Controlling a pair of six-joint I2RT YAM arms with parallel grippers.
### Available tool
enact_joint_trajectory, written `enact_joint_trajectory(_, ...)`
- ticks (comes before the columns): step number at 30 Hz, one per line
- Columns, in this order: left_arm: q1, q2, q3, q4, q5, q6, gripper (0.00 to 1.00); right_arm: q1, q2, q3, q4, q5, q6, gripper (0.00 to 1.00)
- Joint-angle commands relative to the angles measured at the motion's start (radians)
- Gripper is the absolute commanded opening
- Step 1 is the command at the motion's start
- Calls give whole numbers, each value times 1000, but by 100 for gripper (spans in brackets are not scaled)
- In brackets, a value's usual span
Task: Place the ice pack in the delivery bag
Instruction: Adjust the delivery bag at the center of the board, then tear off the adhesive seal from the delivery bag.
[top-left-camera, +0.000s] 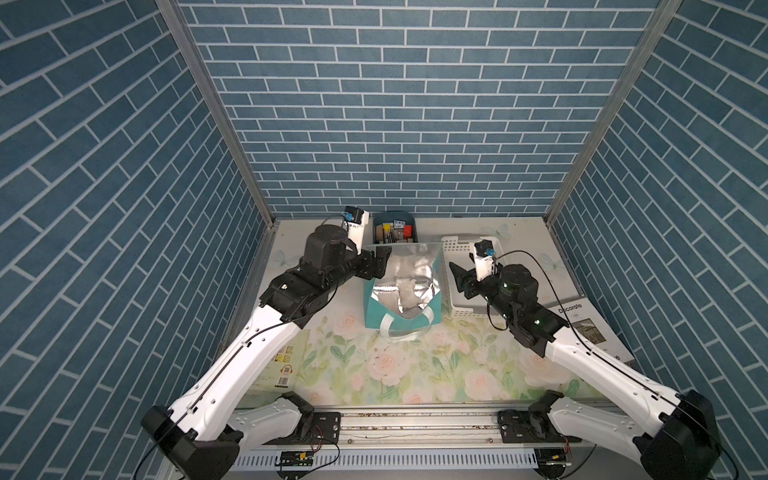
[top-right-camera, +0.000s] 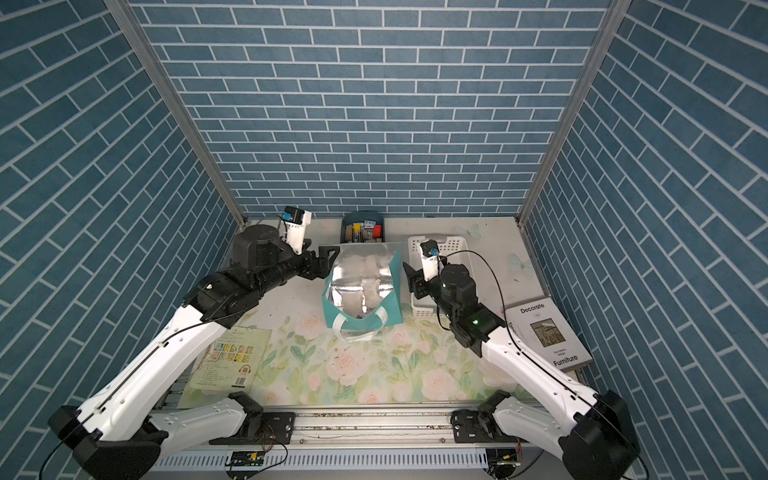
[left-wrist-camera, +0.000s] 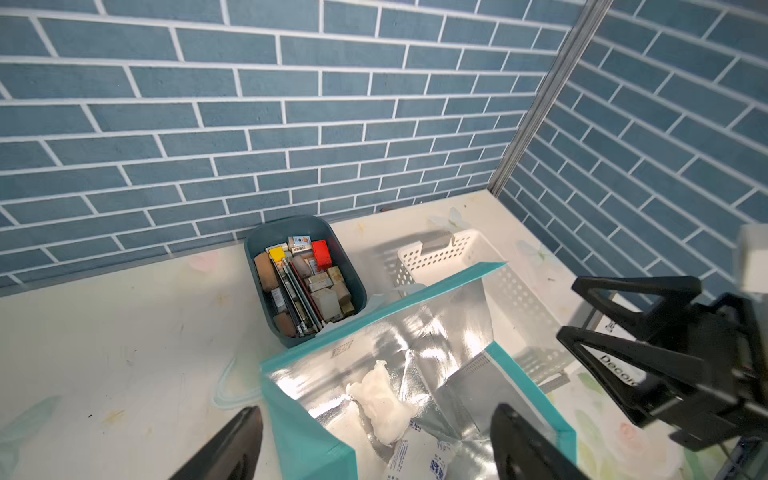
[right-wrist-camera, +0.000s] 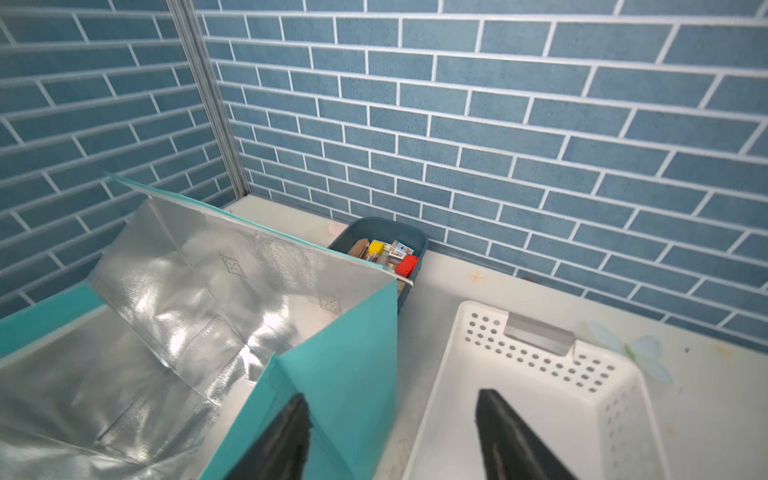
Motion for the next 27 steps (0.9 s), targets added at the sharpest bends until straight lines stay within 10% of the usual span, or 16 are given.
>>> enact_joint_trajectory(1, -50, 74, 21, -37, -55, 102, 89, -3, -47, -74, 264, 93, -52, 88)
enact_joint_trajectory(4, -64, 153, 107, -30, -24, 124, 89, -39, -43, -128, 370, 100, -97, 90)
enact_joint_trajectory(10, -65, 318, 323, -136, -14, 189, 88, -227, 100, 28, 234, -460, -141, 64)
enact_joint_trajectory(15, -66, 313, 231, -87, -60, 227, 87, -319, 225, 78, 299, -774, -191, 49)
enact_joint_trajectory(27, -66, 296, 151, -62, -84, 233, 87, -332, 328, 157, 256, -876, -249, 47)
